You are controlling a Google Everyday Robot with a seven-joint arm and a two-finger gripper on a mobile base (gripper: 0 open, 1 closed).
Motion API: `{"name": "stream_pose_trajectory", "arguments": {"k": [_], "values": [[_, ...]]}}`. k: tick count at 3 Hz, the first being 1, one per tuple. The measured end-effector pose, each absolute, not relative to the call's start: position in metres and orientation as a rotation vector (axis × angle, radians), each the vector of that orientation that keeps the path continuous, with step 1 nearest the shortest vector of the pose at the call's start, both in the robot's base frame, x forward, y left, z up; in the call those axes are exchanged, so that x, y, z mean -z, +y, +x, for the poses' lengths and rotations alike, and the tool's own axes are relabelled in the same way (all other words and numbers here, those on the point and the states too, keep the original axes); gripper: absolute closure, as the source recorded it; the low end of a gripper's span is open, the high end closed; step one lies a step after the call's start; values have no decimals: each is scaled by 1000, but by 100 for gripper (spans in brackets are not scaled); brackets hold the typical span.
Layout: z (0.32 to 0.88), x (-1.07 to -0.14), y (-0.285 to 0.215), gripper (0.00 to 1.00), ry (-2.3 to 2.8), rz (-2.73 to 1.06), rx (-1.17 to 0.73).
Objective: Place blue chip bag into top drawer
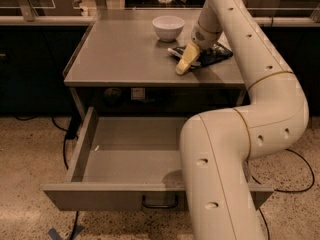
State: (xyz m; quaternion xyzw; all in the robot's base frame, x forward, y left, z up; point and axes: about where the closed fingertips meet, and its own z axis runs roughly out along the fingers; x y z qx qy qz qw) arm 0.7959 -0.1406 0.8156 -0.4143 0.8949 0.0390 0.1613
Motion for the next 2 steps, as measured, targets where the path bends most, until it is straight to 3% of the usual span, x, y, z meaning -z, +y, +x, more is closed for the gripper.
{"name": "stream_pose_trajectory", "arguments": {"k": [2], "values": [[801,-814,-143,0,2554,-1143,-109]]}}
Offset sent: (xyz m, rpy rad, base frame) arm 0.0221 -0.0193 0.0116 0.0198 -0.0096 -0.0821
